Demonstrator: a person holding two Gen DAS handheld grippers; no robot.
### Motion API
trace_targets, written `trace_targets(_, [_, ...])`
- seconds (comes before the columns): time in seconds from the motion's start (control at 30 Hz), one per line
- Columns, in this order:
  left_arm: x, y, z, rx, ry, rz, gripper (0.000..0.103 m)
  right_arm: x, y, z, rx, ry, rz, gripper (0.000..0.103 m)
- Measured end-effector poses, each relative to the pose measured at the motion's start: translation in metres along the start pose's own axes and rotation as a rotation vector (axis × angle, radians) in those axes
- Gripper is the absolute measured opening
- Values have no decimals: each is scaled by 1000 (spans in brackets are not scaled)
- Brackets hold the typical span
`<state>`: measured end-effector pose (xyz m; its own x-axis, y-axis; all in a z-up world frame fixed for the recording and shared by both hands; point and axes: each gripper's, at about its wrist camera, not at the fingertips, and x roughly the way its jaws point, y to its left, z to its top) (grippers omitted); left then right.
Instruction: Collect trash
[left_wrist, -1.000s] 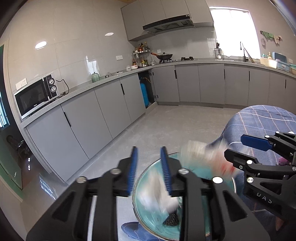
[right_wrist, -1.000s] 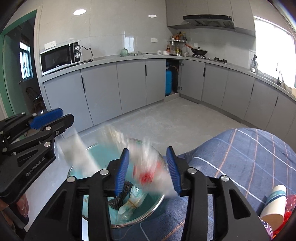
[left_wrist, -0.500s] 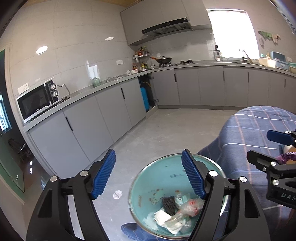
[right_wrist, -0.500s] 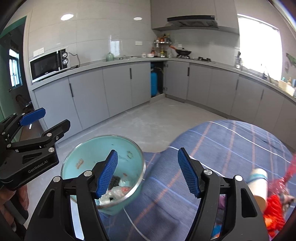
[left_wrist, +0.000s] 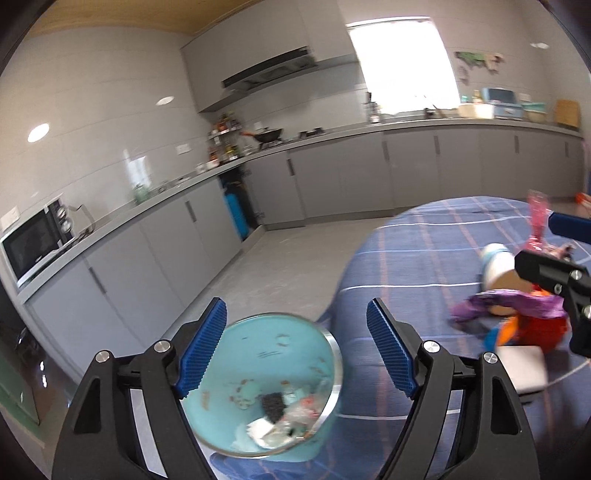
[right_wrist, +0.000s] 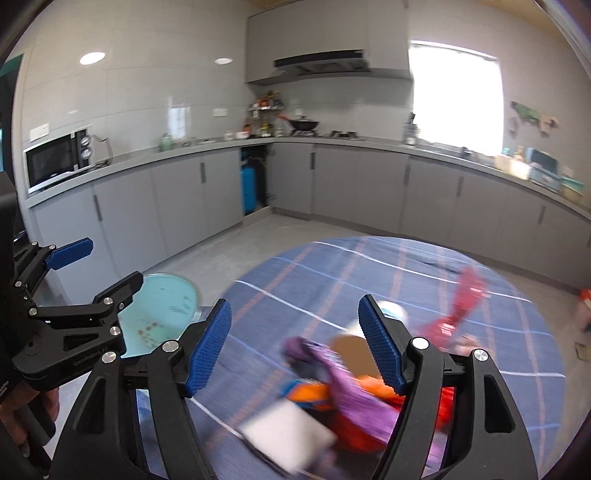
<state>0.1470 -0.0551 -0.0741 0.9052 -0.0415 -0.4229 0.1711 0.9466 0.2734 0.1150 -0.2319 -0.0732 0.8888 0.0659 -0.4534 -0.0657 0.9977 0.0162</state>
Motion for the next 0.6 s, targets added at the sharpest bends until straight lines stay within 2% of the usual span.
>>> trace_targets(0.33, [-15, -65, -5, 96, -4, -84, 83, -39, -73, -39, 105, 7, -143, 71])
trace_targets(0.6, [-28, -100, 4, 117, -27, -139, 90, -58, -99, -63, 163, 14, -199, 72])
